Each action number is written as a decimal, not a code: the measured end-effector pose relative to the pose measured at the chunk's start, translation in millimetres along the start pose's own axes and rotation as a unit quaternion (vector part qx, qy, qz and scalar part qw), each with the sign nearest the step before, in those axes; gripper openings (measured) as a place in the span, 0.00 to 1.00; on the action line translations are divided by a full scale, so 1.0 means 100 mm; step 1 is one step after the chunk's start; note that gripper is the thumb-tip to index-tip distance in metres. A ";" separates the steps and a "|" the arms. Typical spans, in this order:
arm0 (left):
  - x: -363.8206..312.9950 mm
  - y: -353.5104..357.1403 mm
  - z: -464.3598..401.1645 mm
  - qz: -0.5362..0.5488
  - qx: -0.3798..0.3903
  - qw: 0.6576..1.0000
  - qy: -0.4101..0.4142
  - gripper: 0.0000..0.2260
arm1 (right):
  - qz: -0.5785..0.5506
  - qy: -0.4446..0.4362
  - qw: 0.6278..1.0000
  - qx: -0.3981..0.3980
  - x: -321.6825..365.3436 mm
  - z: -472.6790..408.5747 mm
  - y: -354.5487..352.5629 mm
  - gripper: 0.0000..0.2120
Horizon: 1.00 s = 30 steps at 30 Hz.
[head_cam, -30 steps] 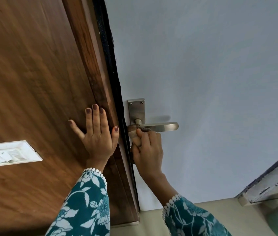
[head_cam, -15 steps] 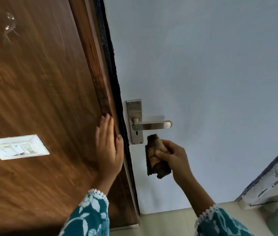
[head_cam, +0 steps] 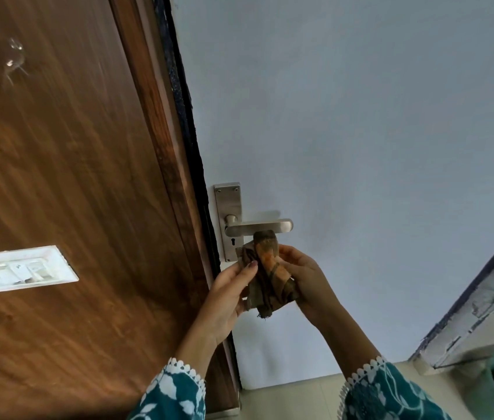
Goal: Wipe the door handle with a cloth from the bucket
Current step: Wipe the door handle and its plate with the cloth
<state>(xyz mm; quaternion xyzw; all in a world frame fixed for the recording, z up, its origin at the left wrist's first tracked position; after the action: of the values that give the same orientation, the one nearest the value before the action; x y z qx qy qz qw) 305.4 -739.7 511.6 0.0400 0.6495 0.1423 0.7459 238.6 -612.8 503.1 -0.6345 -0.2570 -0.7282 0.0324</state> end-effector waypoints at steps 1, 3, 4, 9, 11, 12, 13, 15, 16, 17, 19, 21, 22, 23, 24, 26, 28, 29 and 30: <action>0.00 -0.02 -0.01 -0.012 -0.011 1.000 0.000 0.09 | 0.059 -0.020 0.998 -0.024 0.01 0.01 -0.02 0.11; 0.00 -0.06 -0.02 -0.058 -0.032 0.998 0.001 0.08 | 0.099 -0.039 0.993 -0.053 0.01 0.03 -0.06 0.11; -0.01 -0.07 -0.02 -0.082 -0.037 0.996 0.005 0.08 | 0.102 -0.042 0.992 -0.062 0.01 0.05 -0.06 0.12; -0.03 -0.09 -0.05 -0.136 -0.047 0.989 0.018 0.06 | 0.180 -0.013 0.983 -0.031 -0.01 0.06 -0.06 0.20; -0.04 -0.13 -0.07 -0.094 -0.048 0.994 0.006 0.07 | 0.189 0.011 0.982 -0.021 -0.01 0.04 -0.07 0.19; -0.05 -0.15 -0.09 -0.066 -0.047 0.997 -0.002 0.08 | 0.183 0.017 0.983 -0.025 0.02 0.02 -0.07 0.15; -0.06 -0.18 -0.10 -0.051 -0.050 0.997 -0.004 0.09 | 0.176 0.018 0.984 -0.033 0.07 0.01 -0.06 0.11; -0.11 -0.23 -0.13 -0.090 -0.073 0.993 0.024 0.09 | 0.186 -0.003 0.979 -0.079 0.26 -0.02 -0.05 0.06; -0.16 -0.25 -0.14 -0.125 -0.098 0.986 0.056 0.08 | 0.214 -0.038 0.969 -0.120 0.38 -0.03 -0.05 0.04; -0.23 -0.28 -0.13 -0.155 -0.135 0.973 0.107 0.07 | 0.249 -0.093 0.950 -0.166 0.52 -0.04 -0.04 0.03; -0.42 -0.34 -0.07 -0.194 -0.211 0.923 0.256 0.07 | 0.294 -0.229 0.892 -0.256 0.80 -0.01 0.02 0.06; -0.63 -0.40 0.00 -0.238 -0.266 0.846 0.397 0.07 | 0.317 -0.357 0.831 -0.287 0.97 0.00 0.15 0.09; -0.71 -0.43 0.01 -0.262 -0.290 0.805 0.446 0.08 | 0.352 -0.412 0.796 -0.269 0.98 -0.05 0.23 0.10; -0.79 -0.45 0.00 -0.286 -0.313 0.767 0.482 0.10 | 0.408 -0.456 0.757 -0.231 0.93 -0.13 0.32 0.10; -0.86 -0.48 -0.02 -0.310 -0.335 0.731 0.506 0.11 | 0.472 -0.487 0.712 -0.182 0.79 -0.23 0.39 0.10; -0.95 -0.53 -0.11 -0.376 -0.374 0.660 0.532 0.14 | 0.589 -0.486 0.638 -0.095 0.40 -0.40 0.45 0.07; -1.04 -0.59 -0.22 -0.453 -0.399 0.594 0.532 0.18 | 0.657 -0.440 0.611 -0.037 0.14 -0.46 0.43 0.05; -1.07 -0.62 -0.28 -0.484 -0.408 0.571 0.523 0.20 | 0.676 -0.415 0.609 -0.020 0.11 -0.46 0.42 0.05; -1.09 -0.65 -0.35 -0.508 -0.417 0.554 0.510 0.21 | 0.688 -0.396 0.609 -0.009 0.14 -0.45 0.42 0.07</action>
<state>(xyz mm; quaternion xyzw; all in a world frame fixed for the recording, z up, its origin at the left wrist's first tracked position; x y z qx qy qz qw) 268.7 -835.2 595.1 -0.6919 0.7015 -0.0090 0.1708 210.5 -664.1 527.2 -0.8513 0.2735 -0.1721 0.4134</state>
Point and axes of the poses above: each hand's wrist, its own z-axis away from the middle knuckle, its own y-axis out of the palm, x = y × z, the point moved 3 cm from there along -z, towards the middle knuckle, and after that the axes turned 4 degrees about -z, right-handed, at the moved point
